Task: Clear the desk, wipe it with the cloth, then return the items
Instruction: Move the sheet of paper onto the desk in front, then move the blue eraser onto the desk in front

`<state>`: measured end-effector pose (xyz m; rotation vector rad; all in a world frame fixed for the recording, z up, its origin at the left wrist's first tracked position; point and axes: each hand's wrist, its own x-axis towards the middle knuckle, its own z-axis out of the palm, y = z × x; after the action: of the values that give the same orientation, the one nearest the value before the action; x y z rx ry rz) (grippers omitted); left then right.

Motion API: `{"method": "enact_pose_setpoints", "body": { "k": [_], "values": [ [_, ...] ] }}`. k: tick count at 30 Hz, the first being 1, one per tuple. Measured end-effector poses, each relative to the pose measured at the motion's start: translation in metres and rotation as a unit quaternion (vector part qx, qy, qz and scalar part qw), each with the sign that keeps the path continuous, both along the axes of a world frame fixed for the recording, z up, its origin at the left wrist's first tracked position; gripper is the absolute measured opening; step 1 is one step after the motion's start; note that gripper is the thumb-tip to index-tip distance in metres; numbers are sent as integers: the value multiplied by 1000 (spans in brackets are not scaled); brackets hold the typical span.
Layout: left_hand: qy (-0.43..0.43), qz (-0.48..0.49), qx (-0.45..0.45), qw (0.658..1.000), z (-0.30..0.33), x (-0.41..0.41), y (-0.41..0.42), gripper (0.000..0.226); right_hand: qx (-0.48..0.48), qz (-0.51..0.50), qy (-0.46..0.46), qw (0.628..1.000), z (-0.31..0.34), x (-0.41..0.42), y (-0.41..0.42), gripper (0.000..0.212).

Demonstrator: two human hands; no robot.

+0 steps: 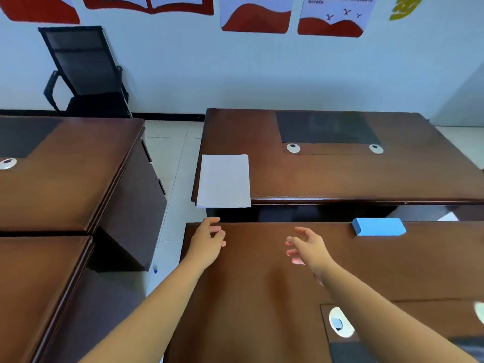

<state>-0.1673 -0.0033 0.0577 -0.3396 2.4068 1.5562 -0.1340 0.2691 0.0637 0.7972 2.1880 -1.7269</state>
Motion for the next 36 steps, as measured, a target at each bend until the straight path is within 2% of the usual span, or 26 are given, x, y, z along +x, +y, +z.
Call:
{"method": "enact_pose_setpoints", "body": {
  "k": [6, 11, 17, 25, 36],
  "values": [
    [22, -55, 18, 998, 47, 43, 58, 43, 45, -4, 19, 999, 40, 64, 52, 49],
    [35, -73, 6, 997, 72, 80, 112, 41, 40, -14, 34, 999, 62, 106, 110, 49],
    [49, -56, -17, 997, 85, 133, 192, 38, 27, -2, 46, 999, 74, 153, 197, 48],
    [58, -17, 3, 998, 87, 198, 290, 37, 22, 32, 54, 998, 88, 192, 296, 48],
    [63, -50, -3, 997, 85, 170, 339, 36, 29, 10, 68, 997, 92, 171, 346, 49]
  ]
}}
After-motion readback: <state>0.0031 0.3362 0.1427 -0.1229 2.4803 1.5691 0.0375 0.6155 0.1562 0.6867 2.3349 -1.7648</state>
